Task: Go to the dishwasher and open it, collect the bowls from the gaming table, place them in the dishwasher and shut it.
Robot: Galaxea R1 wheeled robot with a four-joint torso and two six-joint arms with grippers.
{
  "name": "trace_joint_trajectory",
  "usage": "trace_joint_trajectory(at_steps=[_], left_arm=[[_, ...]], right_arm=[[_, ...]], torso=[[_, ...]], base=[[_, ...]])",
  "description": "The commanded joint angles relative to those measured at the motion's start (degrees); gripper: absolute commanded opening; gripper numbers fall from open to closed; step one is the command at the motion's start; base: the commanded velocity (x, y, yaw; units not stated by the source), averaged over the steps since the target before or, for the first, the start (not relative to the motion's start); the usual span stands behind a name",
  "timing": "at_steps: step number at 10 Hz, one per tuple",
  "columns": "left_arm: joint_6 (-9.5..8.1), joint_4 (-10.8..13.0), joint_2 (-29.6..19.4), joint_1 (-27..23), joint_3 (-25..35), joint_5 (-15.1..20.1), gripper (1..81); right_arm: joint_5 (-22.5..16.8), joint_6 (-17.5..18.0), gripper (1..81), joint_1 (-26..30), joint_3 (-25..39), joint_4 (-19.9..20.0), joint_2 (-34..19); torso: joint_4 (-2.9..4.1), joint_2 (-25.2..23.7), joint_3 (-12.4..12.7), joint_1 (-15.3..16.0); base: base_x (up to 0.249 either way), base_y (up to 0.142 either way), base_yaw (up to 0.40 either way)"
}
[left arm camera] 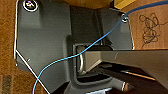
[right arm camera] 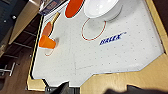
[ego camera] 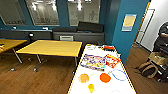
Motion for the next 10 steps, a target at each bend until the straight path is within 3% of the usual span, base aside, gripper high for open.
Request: trace_joint_trajectory(at_steps=[1,2,7,10], left_arm=[[0.1,0.24,-0.11,-1.68,0.44,3.26,81.1],[0.1,0.16,-0.11,-1.68,0.44,3.26,81.1],[0.02,0.15,-0.02,-1.68,0.36,3.26,81.1],[0.02,-0.11,-0.02,-1.68,0.35,3.26,81.1]], right_arm=[[-14.1,7.12,81.1,16.98,0.63,0.2,-4.98],[-16.2,8.52,81.1,19.87,-0.5,0.2,-4.98],[-23.94,11.87,81.1,26.91,-11.39,0.46,-5.33],[-24.91,11.96,81.1,29.12,-13.78,0.99,-5.94]], torso=[[0.0,0.0,-1.85,0.0],[0.0,0.02,-0.61,0.05],[0.0,0.09,-1.31,0.06],[0.0,0.09,-6.2,0.05]], base=[[0.0,0.0,0.0],[0.0,0.0,0.0],[0.0,0.0,0.0],[0.0,0.0,0.0]])
